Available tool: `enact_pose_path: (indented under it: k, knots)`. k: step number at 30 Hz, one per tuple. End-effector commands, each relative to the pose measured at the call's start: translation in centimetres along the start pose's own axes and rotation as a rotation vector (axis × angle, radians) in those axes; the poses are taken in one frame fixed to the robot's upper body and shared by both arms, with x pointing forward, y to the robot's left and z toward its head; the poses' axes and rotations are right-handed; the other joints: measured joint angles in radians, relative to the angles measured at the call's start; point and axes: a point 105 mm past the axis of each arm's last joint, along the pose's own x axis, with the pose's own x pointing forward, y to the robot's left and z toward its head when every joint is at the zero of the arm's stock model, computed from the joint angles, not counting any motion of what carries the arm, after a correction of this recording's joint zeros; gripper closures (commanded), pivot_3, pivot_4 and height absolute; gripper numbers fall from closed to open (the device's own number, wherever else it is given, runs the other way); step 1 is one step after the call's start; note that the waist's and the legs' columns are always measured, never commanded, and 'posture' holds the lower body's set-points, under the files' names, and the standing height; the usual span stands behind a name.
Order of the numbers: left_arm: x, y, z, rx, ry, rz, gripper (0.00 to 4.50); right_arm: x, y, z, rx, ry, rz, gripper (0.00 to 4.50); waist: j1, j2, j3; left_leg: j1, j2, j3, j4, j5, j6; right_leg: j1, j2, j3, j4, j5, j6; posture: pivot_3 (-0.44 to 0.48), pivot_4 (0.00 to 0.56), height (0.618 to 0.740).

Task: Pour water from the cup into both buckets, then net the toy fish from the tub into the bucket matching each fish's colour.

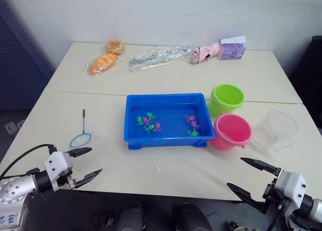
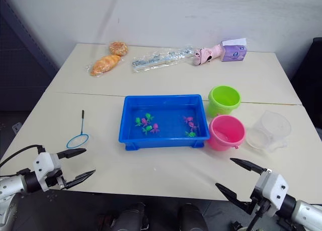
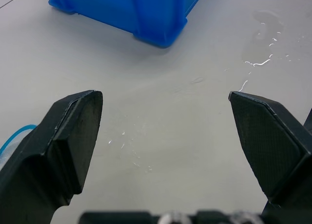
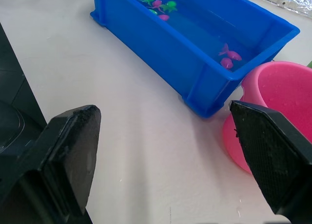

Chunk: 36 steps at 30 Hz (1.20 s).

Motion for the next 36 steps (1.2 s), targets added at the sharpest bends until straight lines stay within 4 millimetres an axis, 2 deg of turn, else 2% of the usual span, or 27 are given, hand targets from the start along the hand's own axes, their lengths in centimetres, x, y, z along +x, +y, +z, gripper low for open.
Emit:
enact_pose_path:
  k: [1,4,7,10,12,15,19,24,26,36]
  knots:
    - [0.2,0.2,2.1,0.005,-0.049,-0.038,0.03,-0.4,-0.6,0.5,0.001,-0.020,-0.076,0.00,0.000,0.000,0.000,0.000,0.000,0.000,0.000,0.000,0.000,0.000,0.000,0.000,0.000,0.000,0.000,0.000,0.150,0.740]
    - [2.2,-1.2,6.9,-0.050,-0.178,-0.224,0.03,-2.2,-1.9,0.8,0.062,-0.059,-0.332,0.00,0.013,0.000,0.000,-0.001,0.000,-0.002,0.000,0.000,0.000,0.000,0.000,-0.001,0.000,0.000,0.000,0.000,0.150,0.740]
    - [3.2,-1.8,9.3,-0.092,-0.226,-0.304,0.03,-3.3,-2.2,0.6,0.112,-0.083,-0.502,0.00,0.014,0.007,-0.004,-0.002,0.000,-0.002,0.000,0.000,0.000,0.001,-0.001,-0.001,-0.001,0.000,-0.001,0.000,0.150,0.740]
    - [4.8,-2.5,12.0,-0.122,-0.300,-0.385,0.03,-5.0,-2.8,-0.6,0.186,-0.092,-0.755,0.00,0.001,0.010,-0.004,-0.001,0.000,-0.002,-0.001,0.000,0.000,0.002,0.000,-0.001,-0.002,0.000,0.000,0.000,0.150,0.740]
    - [5.5,-3.3,12.9,-0.105,-0.318,-0.445,0.03,-5.5,-3.2,-1.5,0.233,-0.080,-0.886,0.00,-0.009,0.010,-0.004,-0.001,0.000,-0.002,-0.001,0.000,-0.002,0.001,0.000,-0.001,0.000,0.000,-0.001,0.000,0.150,0.740]
    - [6.5,-4.0,14.0,-0.083,-0.345,-0.498,0.03,-5.8,-4.3,-3.1,0.326,-0.073,-1.054,0.00,-0.027,0.010,-0.004,0.000,0.000,0.000,-0.001,0.001,-0.003,0.000,0.001,0.000,0.002,0.000,-0.001,0.000,0.150,0.740]
    - [7.5,-3.6,15.2,-0.038,-0.389,-0.519,0.03,-7.0,-6.4,-4.8,0.383,-0.051,-1.236,0.00,-0.024,0.010,-0.004,0.001,0.000,0.001,-0.001,0.003,-0.004,-0.001,0.001,0.002,0.003,0.000,-0.001,0.000,0.150,0.740]
    - [9.0,-3.8,16.1,0.000,-0.425,-0.553,0.03,-5.7,-8.7,-6.1,0.376,0.004,-1.219,0.00,-0.022,0.011,-0.004,0.001,-0.001,0.002,-0.001,0.006,-0.008,-0.001,0.002,0.002,0.003,0.000,-0.001,0.000,0.150,0.740]
    - [9.4,-3.8,16.2,0.003,-0.437,-0.555,0.03,-5.1,-9.7,-6.7,0.448,-0.022,-1.231,0.00,-0.023,0.011,-0.004,0.001,-0.001,0.002,-0.001,0.006,-0.008,-0.001,0.002,0.002,0.003,0.000,-0.001,0.000,0.150,0.740]
    - [9.8,-4.0,16.6,0.026,-0.451,-0.552,0.03,-4.5,-13.2,-8.4,0.461,-0.015,-1.284,0.00,-0.023,0.011,-0.004,0.000,-0.001,0.003,0.000,0.007,-0.008,-0.002,0.002,0.003,0.006,0.000,0.000,0.000,0.150,0.740]
